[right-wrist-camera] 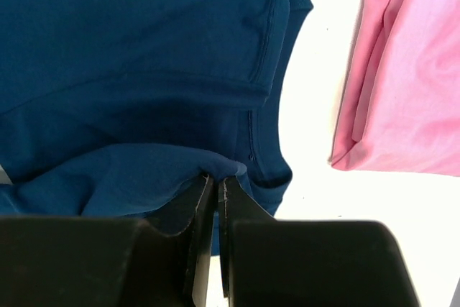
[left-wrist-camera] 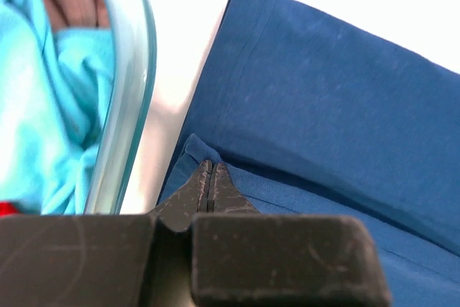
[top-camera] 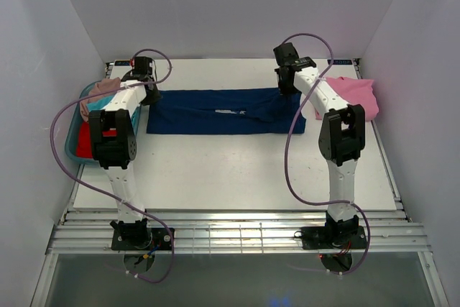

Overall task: Fold and stack the t-shirts
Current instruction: Fold the tshirt

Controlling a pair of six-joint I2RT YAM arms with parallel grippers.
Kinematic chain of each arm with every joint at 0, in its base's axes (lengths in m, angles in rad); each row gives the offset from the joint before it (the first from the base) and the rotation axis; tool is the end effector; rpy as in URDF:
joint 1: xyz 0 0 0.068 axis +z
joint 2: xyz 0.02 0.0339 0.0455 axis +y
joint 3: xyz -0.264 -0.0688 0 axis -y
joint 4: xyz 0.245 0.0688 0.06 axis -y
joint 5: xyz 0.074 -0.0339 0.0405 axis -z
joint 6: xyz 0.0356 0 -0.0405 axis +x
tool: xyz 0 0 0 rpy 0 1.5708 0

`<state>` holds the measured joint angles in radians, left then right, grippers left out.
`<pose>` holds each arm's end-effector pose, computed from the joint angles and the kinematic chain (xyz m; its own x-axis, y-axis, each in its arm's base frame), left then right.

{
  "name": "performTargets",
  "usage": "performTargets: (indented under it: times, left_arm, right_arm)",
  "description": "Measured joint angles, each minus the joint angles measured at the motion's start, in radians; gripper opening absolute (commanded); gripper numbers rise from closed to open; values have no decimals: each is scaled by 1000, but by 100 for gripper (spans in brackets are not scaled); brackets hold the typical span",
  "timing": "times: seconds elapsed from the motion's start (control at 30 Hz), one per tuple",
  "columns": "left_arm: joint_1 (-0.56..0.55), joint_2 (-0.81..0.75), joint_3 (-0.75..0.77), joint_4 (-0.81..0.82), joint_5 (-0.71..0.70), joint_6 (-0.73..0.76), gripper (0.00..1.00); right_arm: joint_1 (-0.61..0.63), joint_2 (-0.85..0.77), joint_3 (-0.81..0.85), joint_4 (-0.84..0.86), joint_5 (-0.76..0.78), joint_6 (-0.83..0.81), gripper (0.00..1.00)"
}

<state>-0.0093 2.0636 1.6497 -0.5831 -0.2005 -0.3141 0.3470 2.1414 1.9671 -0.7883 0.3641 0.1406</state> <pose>0.4525 0.0029 0.2110 -0.7681 -0.2956 -0.5679 -0.3536 0.9354 -0.0086 0.4515 0.1498 0.2642 -0.7819 -0.1435 -0.6067 -0.0170 0.9777 -0.2093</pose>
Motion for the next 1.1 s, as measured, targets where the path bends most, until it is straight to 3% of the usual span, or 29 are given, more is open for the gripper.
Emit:
performTargets:
  times: [0.33, 0.37, 0.4, 0.47, 0.5, 0.77, 0.87, 0.97, 1.1]
  left_arm:
    - [37, 87, 56, -1, 10, 4, 2]
    - [39, 93, 61, -1, 10, 5, 8]
    - [39, 101, 64, 0, 10, 8, 25]
    - [36, 116, 74, -1, 10, 14, 39]
    - [32, 122, 82, -1, 5, 14, 44]
    - [27, 121, 207, -2, -89, -10, 46]
    - [15, 60, 190, 29, -123, -29, 45]
    - [-31, -57, 77, 89, -146, -38, 43]
    - [-209, -159, -26, 151, -123, -42, 40]
  right_arm:
    - [-12, 65, 49, -6, -1, -19, 9]
    - [-13, 74, 52, -3, -1, -21, 19]
    - [-14, 80, 53, 2, -2, -21, 27]
    - [-18, 93, 53, 11, -6, -31, 43]
    - [-20, 100, 54, 22, -7, -42, 46]
    - [-39, 140, 188, 101, 13, -96, 48]
    - [-43, 46, 88, 158, -30, -94, 47]
    - [-44, -76, -57, 176, -118, -83, 46]
    - [-33, -154, -201, 208, -242, -66, 46]
